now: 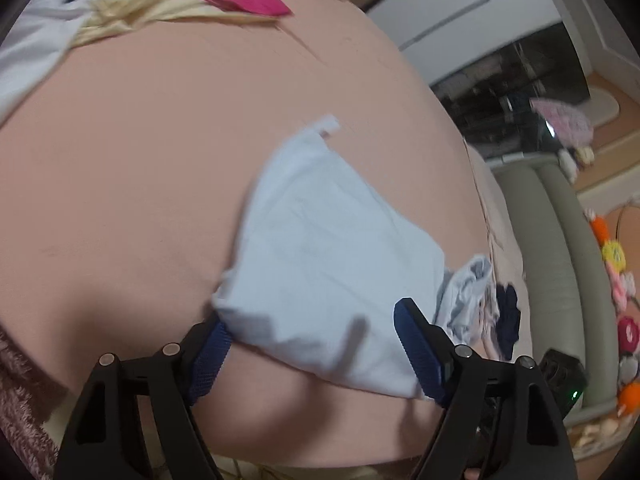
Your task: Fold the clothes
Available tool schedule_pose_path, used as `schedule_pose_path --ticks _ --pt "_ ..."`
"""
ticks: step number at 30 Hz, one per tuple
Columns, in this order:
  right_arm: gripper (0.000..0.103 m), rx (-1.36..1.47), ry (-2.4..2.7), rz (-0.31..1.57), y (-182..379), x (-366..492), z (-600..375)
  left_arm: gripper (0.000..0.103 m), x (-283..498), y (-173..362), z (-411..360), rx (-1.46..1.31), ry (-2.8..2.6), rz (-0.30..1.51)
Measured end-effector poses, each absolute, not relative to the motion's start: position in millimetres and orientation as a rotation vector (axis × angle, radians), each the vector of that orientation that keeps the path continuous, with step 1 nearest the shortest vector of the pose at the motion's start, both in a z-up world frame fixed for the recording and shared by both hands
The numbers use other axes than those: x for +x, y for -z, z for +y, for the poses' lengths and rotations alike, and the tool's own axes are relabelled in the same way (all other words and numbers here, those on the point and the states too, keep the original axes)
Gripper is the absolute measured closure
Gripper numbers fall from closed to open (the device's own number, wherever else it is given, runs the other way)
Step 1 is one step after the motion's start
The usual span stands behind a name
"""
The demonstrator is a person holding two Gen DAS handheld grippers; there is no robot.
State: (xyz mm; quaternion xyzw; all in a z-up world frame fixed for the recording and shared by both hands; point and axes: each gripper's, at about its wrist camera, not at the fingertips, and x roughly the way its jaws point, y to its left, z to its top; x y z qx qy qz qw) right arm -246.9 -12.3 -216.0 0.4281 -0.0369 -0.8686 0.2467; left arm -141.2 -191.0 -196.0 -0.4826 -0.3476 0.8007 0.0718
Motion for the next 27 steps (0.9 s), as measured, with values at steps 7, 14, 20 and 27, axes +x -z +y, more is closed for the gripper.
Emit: schedule_pose_path --ticks 7,14,20,27 --pt "0.05 1.166 2.241 -0.377 217.9 -243.8 15.6 0.084 -169.3 181.4 -162.4 -1.367 -2.61 -0.551" --pt "0.05 1.16 2.183 -0.471 223.2 -241.4 29.5 0.084 -180.9 152.0 -97.0 -1.218 -2.624 0.198" --pt "0.05 1.158 2.148 -0.509 225.1 -238.7 37.6 0.084 -163.5 126.1 -34.2 -0.971 -2.486 0.68" --pt "0.05 1.166 2.14 -0.495 221.4 -231.5 43.5 0.085 -180.0 115.3 -16.6 -0.958 -2.457 0.596"
